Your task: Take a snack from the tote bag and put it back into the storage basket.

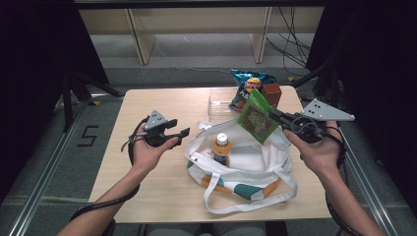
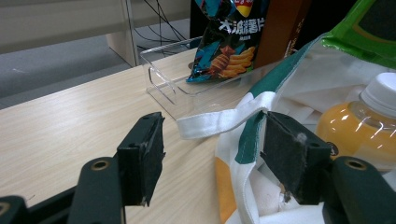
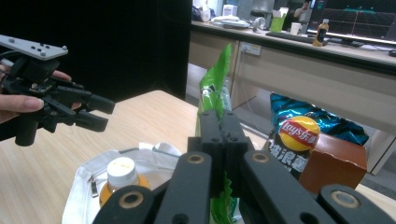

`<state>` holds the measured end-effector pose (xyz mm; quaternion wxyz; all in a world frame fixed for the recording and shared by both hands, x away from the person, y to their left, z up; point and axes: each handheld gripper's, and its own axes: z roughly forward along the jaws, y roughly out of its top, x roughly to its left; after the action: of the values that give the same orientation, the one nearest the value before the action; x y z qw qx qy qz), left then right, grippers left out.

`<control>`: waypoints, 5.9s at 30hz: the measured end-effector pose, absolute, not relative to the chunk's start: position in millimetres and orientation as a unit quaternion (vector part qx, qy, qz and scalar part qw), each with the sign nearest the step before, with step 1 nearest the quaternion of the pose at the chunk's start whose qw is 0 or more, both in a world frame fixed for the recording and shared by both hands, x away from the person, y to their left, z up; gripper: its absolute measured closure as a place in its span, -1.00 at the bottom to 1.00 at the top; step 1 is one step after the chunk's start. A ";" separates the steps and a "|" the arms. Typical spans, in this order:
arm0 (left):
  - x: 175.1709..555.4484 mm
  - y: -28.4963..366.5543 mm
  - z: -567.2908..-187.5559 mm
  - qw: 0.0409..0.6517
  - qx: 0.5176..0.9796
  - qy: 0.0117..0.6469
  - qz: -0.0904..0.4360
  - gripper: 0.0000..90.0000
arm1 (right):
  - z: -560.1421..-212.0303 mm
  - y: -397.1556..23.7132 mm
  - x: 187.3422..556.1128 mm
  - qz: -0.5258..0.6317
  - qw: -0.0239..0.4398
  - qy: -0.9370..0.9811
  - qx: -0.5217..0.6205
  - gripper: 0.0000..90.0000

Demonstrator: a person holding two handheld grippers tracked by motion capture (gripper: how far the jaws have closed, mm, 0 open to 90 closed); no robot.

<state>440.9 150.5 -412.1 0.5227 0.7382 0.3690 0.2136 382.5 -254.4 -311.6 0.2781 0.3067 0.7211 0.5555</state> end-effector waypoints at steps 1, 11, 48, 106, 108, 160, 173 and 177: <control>440.9 150.5 -412.1 0.523 0.738 0.369 0.214 -0.16 | -311.1 -253.7 383.7 0.558 0.277 0.719 0.307 1.00; 440.8 150.6 -411.8 0.523 0.737 0.370 0.214 -0.17 | -302.0 -252.6 390.9 0.562 0.288 0.713 0.303 1.00; 440.9 151.7 -409.8 0.525 0.735 0.370 0.216 -0.17 | -288.4 -246.7 423.5 0.562 0.303 0.705 0.308 1.00; 442.2 151.6 -410.5 0.529 0.734 0.368 0.213 -0.17 | -291.6 -238.6 466.6 0.552 0.342 0.695 0.309 1.00; 442.1 151.7 -410.5 0.529 0.733 0.369 0.213 -0.17 | -292.6 -237.3 467.5 0.552 0.333 0.696 0.317 1.00; 443.3 153.7 -410.8 0.528 0.734 0.370 0.214 -0.17 | -309.5 -231.2 501.7 0.535 0.357 0.698 0.316 1.00; 443.3 153.4 -410.7 0.528 0.734 0.370 0.214 -0.17 | -312.1 -228.0 507.9 0.532 0.352 0.697 0.328 1.00; 443.1 153.4 -410.6 0.526 0.734 0.371 0.214 -0.17 | -313.3 -227.3 510.1 0.531 0.354 0.697 0.327 1.00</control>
<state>443.1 153.4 -410.6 0.5263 0.7344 0.3710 0.2144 510.1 -227.3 -313.3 0.3544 0.3274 0.6967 0.5309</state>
